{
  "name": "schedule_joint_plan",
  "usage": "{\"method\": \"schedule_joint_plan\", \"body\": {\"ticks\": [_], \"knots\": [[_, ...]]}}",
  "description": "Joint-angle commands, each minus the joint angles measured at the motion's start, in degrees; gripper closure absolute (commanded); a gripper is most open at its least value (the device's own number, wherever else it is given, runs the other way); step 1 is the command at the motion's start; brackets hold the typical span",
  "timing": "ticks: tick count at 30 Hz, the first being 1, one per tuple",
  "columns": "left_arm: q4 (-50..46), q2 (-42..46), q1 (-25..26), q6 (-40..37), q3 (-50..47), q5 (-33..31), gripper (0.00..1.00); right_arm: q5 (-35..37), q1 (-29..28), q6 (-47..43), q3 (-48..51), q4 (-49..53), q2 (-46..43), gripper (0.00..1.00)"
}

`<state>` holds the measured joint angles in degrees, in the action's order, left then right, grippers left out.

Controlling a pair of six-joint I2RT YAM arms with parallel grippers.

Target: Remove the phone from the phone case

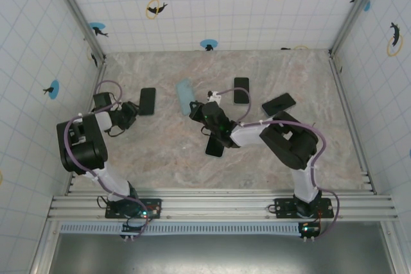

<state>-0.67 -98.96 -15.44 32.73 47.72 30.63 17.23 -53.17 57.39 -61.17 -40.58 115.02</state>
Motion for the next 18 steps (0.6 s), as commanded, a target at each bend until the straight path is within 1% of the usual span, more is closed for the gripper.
{"method": "schedule_joint_plan", "body": {"ticks": [1,9,18], "knots": [[-5.3,4.5,-0.5,-3.0,0.1,-2.7,0.36,7.1,-1.4,-1.1,-6.4,6.0,3.7,1.00],[-7.3,15.5,-0.4,-2.2,-5.1,0.1,0.35,8.1,-2.3,3.7,-16.9,10.3,12.9,1.00],[-8.5,25.6,-0.2,-1.2,-11.4,2.1,0.31,4.0,-2.7,11.1,-25.7,8.4,21.9,0.99]]}}
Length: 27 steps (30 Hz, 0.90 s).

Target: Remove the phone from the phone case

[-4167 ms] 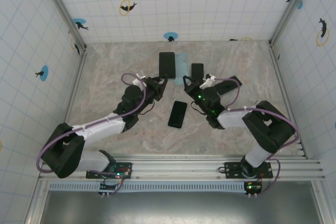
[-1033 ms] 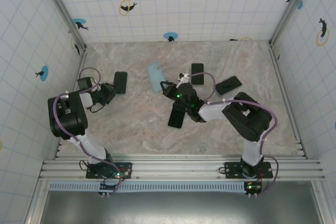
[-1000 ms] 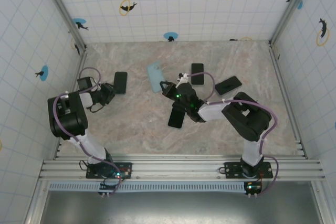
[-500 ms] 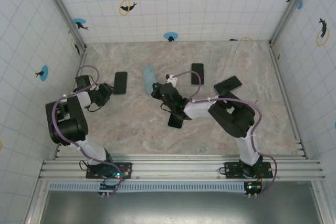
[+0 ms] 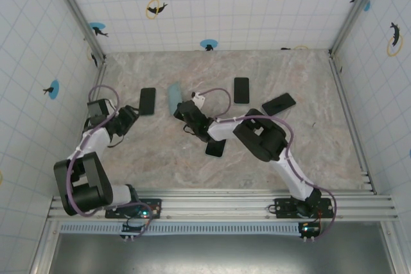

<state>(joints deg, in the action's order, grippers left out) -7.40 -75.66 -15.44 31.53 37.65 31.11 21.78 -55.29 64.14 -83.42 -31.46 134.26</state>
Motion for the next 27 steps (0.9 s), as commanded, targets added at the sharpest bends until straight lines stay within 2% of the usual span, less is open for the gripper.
{"method": "schedule_joint_plan", "body": {"ticks": [1,15,22,27], "knots": [[-2.1,2.7,-0.3,0.0,-1.5,1.8,0.31,-0.8,-0.7,5.0,-3.9,-1.2,3.3,0.99],[-2.9,3.9,-0.2,-0.3,-2.9,3.3,0.30,-3.9,-1.1,15.1,-10.6,-4.3,9.9,0.91],[-2.9,3.7,-0.2,-0.4,-2.8,4.0,0.30,-3.8,-1.3,15.9,-12.8,-4.4,11.0,0.89],[-2.7,3.5,-0.3,-0.4,-2.8,4.4,0.30,-4.5,-1.5,12.8,-13.2,-5.0,10.7,0.79]]}}
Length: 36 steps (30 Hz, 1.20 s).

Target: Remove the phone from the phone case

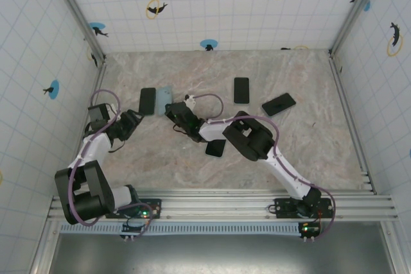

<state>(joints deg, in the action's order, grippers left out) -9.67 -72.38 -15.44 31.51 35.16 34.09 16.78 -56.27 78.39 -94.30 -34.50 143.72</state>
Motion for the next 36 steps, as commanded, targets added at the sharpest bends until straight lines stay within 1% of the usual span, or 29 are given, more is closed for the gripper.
{"method": "schedule_joint_plan", "body": {"ticks": [1,2,7,11,14,16,19,26,29,31,36], "knots": [[-0.4,0.2,-0.3,-0.5,-0.4,1.4,0.30,0.4,-0.5,-2.4,-2.3,-1.6,1.0,0.76],[-0.4,0.2,-0.3,-0.6,-0.3,1.5,0.30,0.4,-0.5,-3.6,-2.4,-0.9,0.7,0.73],[-0.4,-0.1,-0.3,-0.6,0.0,1.7,0.30,1.0,-0.5,-9.6,-1.8,2.1,-1.4,0.64],[-0.4,-0.5,-0.3,-0.7,0.1,1.9,0.30,2.9,-0.9,-16.4,-3.0,7.6,-3.6,0.60],[-0.2,-0.8,-0.2,-0.7,0.1,2.0,0.30,4.2,-1.0,-20.6,-3.6,10.5,-5.0,0.54],[-0.2,-0.9,-0.3,-0.7,0.1,2.0,0.30,4.7,-1.1,-22.8,-4.0,12.4,-5.5,0.51],[-0.1,-1.2,-0.1,-0.7,0.1,2.1,0.30,4.6,-1.1,-25.1,-3.9,13.9,-6.3,0.49],[0.0,-1.5,0.4,-0.6,0.5,2.0,0.30,1.2,-0.6,-26.6,-4.0,14.5,-7.0,0.46],[-0.4,-1.3,0.7,-0.7,0.8,2.0,0.30,-0.1,0.1,-28.3,-2.8,15.0,-8.7,0.44],[-0.6,-0.9,1.0,-1.0,0.9,2.0,0.30,-1.9,0.8,-30.7,-0.8,14.3,-11.2,0.40],[-1.4,0.9,3.0,-1.1,1.2,1.2,0.30,-5.8,2.2,-36.9,6.7,15.3,-19.6,0.23]]}}
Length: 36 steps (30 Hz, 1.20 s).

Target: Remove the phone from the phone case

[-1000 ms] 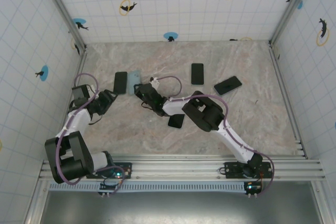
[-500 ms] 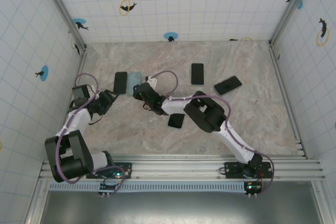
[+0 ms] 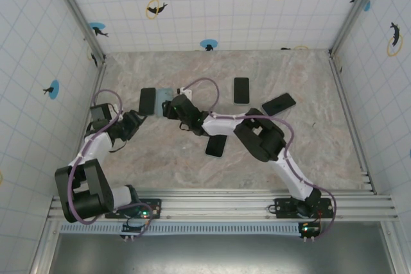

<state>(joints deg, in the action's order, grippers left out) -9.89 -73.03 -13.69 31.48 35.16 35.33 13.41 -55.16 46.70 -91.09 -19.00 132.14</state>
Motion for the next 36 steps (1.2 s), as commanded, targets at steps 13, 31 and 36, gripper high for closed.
{"method": "schedule_joint_plan", "body": {"ticks": [13,31,36], "knots": [[-2.7,6.8,13.6,-4.0,1.5,-6.9,0.14,-8.9,6.9,-11.6,30.8,7.6,-36.6,0.01],[-0.7,4.6,42.2,1.1,3.0,-25.3,0.02,-27.4,22.7,-24.3,51.2,24.3,-65.2,0.01],[0.3,1.2,52.5,4.9,4.1,-33.1,0.03,-31.1,26.2,-27.5,53.8,26.5,-67.1,0.01]]}}
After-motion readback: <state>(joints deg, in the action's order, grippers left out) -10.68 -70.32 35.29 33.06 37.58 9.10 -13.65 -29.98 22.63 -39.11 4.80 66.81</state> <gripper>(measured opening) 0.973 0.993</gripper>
